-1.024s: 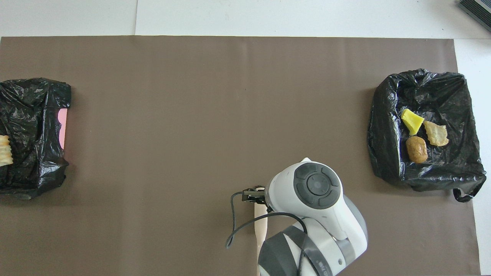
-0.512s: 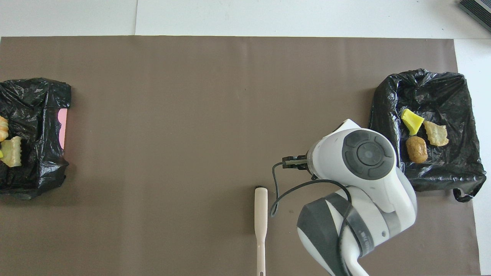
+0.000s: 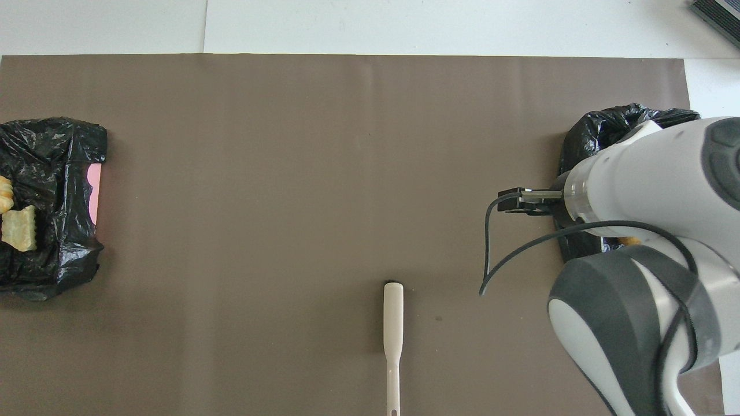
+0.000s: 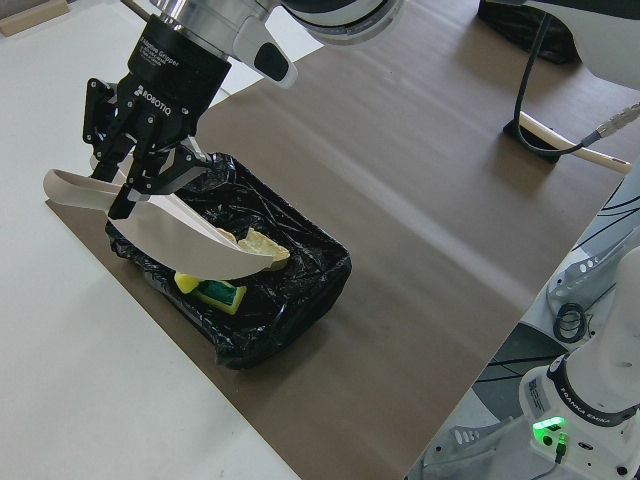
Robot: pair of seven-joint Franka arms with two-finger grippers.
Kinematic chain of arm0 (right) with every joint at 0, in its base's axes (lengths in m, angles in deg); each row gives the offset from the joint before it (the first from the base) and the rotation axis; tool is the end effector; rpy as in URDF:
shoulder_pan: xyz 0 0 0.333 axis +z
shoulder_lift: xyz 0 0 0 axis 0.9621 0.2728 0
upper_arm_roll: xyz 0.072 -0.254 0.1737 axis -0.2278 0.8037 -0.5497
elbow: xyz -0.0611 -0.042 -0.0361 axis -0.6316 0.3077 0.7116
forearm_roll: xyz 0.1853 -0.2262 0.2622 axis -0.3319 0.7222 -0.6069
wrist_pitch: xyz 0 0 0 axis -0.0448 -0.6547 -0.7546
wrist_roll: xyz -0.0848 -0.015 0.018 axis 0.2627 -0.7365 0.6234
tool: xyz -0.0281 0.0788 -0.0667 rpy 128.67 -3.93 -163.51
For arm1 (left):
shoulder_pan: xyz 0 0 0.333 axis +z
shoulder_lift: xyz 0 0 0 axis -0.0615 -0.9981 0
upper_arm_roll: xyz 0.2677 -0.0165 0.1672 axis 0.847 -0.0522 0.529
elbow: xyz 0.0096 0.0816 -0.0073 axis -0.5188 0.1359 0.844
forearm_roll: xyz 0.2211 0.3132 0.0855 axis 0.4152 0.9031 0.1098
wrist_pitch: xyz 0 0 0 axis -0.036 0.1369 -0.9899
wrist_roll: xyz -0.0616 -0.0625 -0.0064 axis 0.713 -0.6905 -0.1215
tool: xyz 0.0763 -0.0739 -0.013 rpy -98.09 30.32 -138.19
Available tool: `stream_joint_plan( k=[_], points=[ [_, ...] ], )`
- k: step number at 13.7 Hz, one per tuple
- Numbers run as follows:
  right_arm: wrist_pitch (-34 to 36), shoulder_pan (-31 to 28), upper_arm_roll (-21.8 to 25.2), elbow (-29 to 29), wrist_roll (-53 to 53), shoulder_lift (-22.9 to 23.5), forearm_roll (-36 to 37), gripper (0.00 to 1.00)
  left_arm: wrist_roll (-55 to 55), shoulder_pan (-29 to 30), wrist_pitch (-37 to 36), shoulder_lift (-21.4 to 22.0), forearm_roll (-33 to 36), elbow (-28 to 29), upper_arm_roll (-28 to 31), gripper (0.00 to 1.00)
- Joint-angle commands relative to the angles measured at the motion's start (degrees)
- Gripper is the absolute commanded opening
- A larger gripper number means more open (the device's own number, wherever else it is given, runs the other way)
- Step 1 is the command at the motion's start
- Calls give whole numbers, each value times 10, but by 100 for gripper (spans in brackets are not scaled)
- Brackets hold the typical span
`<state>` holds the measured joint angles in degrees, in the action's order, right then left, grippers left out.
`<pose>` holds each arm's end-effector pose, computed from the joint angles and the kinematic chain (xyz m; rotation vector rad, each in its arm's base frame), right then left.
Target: Sweep and dump trash in bin
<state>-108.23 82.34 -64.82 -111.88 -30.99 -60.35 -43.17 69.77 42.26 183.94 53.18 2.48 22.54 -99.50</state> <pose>0.5324 0.1378 0.5683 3.1243 -0.1615 0.1236 0.5481 0.2866 0.6216 -1.8721 1.6641 0.5310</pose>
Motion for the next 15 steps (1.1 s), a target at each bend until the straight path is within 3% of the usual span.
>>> stream_joint_plan(
  k=[1,4,7,9,11,15],
  points=[
    [50,-27,-4,49,12,-3,1,100,-57,-12,-41,16,-84,19,0,0],
    [98,-31,24,96,14,-6,-5,100,-170,-85,-110,22,-144,33,1,0],
    [156,-31,64,144,34,-9,-11,100,-329,-168,-124,26,-201,75,0,0],
    [179,-31,99,155,102,-11,-11,100,-447,-231,-126,25,-216,92,0,0],
    [187,-31,126,156,156,-18,-11,100,-562,-294,-127,16,-243,95,1,0],
    [182,-29,132,122,190,-25,-11,100,-801,-402,-116,-20,-302,83,1,0]
  ],
)
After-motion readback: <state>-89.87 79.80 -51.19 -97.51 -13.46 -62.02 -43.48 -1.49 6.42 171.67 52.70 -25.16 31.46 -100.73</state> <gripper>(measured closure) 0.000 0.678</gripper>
